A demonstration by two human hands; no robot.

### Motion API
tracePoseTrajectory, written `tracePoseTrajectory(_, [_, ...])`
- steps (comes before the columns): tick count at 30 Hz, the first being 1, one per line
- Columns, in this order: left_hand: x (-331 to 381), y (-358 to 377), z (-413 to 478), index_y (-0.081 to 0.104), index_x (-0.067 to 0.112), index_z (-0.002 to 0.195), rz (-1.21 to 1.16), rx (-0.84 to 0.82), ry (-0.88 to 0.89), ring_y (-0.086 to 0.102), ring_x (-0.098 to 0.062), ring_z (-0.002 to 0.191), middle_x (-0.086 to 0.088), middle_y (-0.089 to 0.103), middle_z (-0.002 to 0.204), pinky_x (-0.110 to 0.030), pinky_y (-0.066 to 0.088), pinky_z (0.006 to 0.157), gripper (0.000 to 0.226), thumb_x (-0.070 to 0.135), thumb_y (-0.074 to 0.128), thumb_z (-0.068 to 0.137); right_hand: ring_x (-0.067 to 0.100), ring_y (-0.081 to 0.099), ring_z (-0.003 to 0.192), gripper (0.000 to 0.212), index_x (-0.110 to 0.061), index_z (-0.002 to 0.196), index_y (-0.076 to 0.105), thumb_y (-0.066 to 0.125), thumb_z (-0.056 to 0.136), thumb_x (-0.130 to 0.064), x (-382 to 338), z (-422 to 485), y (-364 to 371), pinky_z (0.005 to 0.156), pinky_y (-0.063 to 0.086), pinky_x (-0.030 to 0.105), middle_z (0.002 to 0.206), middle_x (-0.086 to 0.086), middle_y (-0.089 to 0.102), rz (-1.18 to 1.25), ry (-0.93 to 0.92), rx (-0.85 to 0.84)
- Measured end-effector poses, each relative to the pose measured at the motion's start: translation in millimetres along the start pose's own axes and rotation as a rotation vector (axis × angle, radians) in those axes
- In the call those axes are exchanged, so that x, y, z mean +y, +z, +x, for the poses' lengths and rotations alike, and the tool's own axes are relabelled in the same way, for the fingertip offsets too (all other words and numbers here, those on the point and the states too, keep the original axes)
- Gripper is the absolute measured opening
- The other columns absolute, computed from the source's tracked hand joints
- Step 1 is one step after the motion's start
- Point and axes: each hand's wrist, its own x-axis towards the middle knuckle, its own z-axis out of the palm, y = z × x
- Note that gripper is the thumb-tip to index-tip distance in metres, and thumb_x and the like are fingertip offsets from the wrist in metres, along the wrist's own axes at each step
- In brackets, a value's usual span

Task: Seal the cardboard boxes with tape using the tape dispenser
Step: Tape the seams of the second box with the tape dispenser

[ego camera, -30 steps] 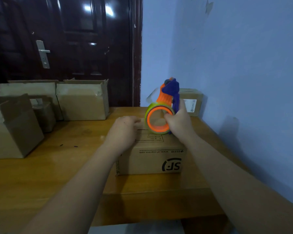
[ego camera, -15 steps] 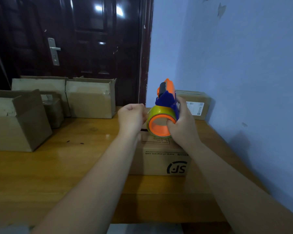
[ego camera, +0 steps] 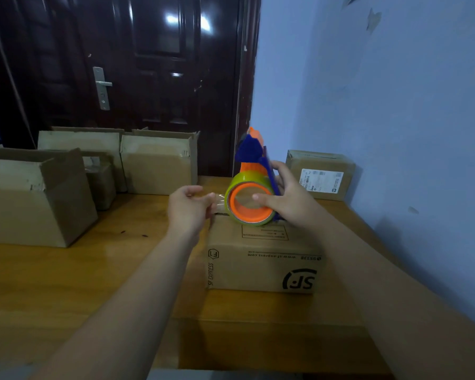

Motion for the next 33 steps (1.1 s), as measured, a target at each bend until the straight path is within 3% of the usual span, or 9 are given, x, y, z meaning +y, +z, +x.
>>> tracePoseTrajectory(4, [-12, -5, 4, 0.051, 0.013, 0.119, -0.061, 0.017, -0.055, 0.060, -0.014, 0.065, -0.006, 0.065, 0.077, -0.024, 0.053, 0.063, 0.037, 0.004, 0.065, 0.086, 0.019, 0.058, 0.117, 0.090, -0.032, 0.143, 0.031, 0.079, 0.068, -0.051, 10, -2, 8, 0.092, 0.054, 0.040, 0.131, 0.000, 0.055, 0.166, 0.034, 0.002])
tracePoseTrajectory(8, [-18, -5, 6, 0.048, 0.015, 0.125, 0.023, 0.040, 0.052, 0.062, -0.012, 0.067, -0.003, 0.064, 0.076, -0.026, 0.054, 0.068, 0.043, 0.005, 0.065, 0.086, 0.008, 0.057, 0.116, 0.078, -0.031, 0.144, 0.032, 0.073, 0.078, -0.022, 12, -4, 6, 0.084, 0.053, 0.023, 0.132, -0.002, 0.055, 0.265, -0.005, -0.011])
tracePoseTrajectory(11, [-18, -4, 10, 0.046, 0.017, 0.128, 0.084, 0.058, 0.097, 0.064, -0.013, 0.071, -0.003, 0.064, 0.080, -0.022, 0.053, 0.065, 0.048, 0.005, 0.066, 0.086, 0.010, 0.057, 0.119, 0.080, -0.029, 0.147, 0.031, 0.073, 0.081, -0.013, 12, -5, 7, 0.095, 0.051, 0.030, 0.134, -0.004, 0.056, 0.278, -0.038, -0.005])
tracePoseTrajectory(14, [-19, -5, 11, 0.044, 0.018, 0.130, 0.058, 0.053, 0.066, 0.063, -0.012, 0.072, -0.003, 0.063, 0.080, -0.019, 0.052, 0.061, 0.052, 0.004, 0.066, 0.085, 0.008, 0.056, 0.120, 0.081, -0.029, 0.149, 0.029, 0.072, 0.082, -0.012, 10, -6, 8, 0.098, 0.049, 0.033, 0.134, -0.012, 0.055, 0.299, -0.053, 0.017])
tracePoseTrajectory(18, [-24, -5, 9, 0.042, 0.020, 0.135, -0.034, 0.045, -0.063, 0.065, -0.016, 0.084, -0.008, 0.065, 0.097, -0.030, 0.056, 0.075, 0.059, 0.003, 0.067, 0.084, 0.007, 0.056, 0.120, 0.080, -0.030, 0.150, 0.027, 0.068, 0.084, -0.011, 7, -7, 8, 0.098, 0.048, 0.034, 0.132, -0.017, 0.054, 0.324, -0.058, 0.010])
tracePoseTrajectory(23, [-26, -11, 12, 0.042, 0.016, 0.132, -0.288, -0.009, -0.339, 0.065, -0.016, 0.072, -0.015, 0.066, 0.103, -0.025, 0.053, 0.061, 0.056, 0.002, 0.066, 0.083, 0.004, 0.053, 0.122, 0.088, -0.031, 0.151, 0.023, 0.074, 0.079, -0.022, 6, -4, 9, 0.101, 0.047, 0.033, 0.139, -0.016, 0.048, 0.310, -0.044, -0.041])
tracePoseTrajectory(28, [-30, -13, 12, 0.041, 0.013, 0.132, -0.335, -0.021, -0.348, 0.067, -0.019, 0.076, -0.018, 0.066, 0.101, -0.029, 0.055, 0.067, 0.057, 0.001, 0.067, 0.082, 0.016, 0.054, 0.124, 0.089, -0.035, 0.150, 0.024, 0.074, 0.077, -0.024, 9, -3, 10, 0.102, 0.047, 0.044, 0.142, -0.005, 0.048, 0.309, -0.047, -0.043])
tracePoseTrajectory(33, [-33, -12, 8, 0.045, 0.017, 0.131, -0.294, -0.017, -0.266, 0.066, -0.018, 0.082, -0.013, 0.066, 0.101, -0.032, 0.057, 0.077, 0.052, 0.004, 0.065, 0.085, 0.015, 0.055, 0.122, 0.085, -0.035, 0.148, 0.025, 0.071, 0.077, -0.023, 11, -4, 10, 0.099, 0.049, 0.038, 0.138, -0.005, 0.052, 0.329, -0.064, -0.032])
